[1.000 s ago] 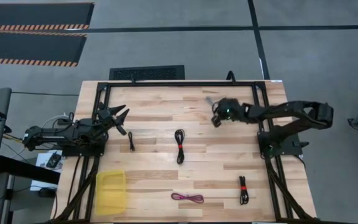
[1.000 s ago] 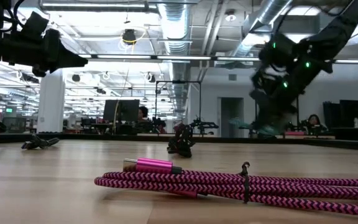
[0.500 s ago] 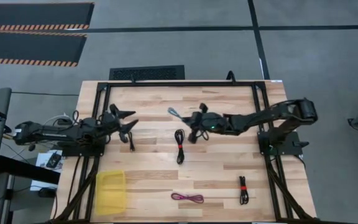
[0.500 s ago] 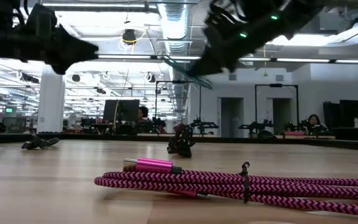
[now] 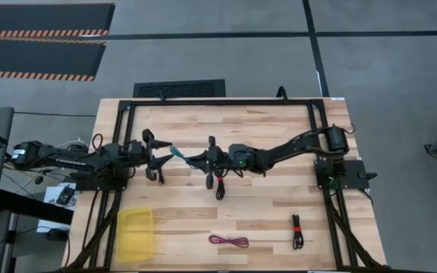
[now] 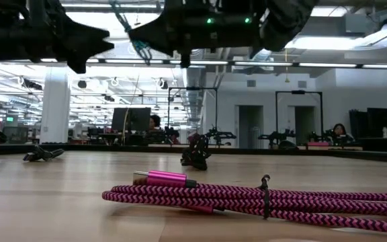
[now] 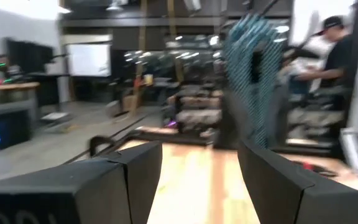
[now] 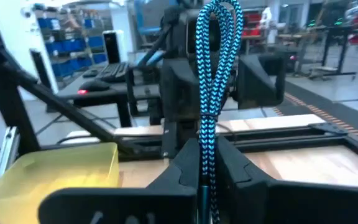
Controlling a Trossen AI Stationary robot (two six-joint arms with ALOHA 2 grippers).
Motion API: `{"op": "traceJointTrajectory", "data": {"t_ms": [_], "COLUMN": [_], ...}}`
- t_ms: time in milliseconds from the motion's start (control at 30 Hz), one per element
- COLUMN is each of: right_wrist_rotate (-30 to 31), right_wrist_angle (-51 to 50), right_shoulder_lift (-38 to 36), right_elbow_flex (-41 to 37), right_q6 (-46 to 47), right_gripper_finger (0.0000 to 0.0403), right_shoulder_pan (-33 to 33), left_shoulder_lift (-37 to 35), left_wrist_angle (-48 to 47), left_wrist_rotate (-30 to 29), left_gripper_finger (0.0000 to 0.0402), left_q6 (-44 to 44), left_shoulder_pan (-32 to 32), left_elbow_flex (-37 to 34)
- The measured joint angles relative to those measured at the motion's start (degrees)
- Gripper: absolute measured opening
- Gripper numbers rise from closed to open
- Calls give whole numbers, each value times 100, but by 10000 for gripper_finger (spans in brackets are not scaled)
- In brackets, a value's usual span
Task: Pick and place USB-C Cables
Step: Put the blue charger cable into the yellow bin
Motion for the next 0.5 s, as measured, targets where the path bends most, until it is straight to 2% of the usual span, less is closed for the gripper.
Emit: {"op": "traceJointTrajectory", "data": {"t_ms": [333, 500], "right_wrist_rotate": [-211, -209], "right_wrist_angle": [90, 58], "right_shoulder_lift": [485, 488], "right_elbow_flex": [421, 426], "right_q6": [0, -6], "right_gripper_finger": [29, 31], "right_shoulder_pan": [-13, -21], "left_shoulder_lift": [49, 47], "left_wrist_angle": [115, 54], "left_wrist_rotate": [165, 368], "left_gripper_finger": [201, 174], "left_q6": [117, 147], "left_shoulder_pan": [-272, -274], "left_elbow_flex": [24, 70]}}
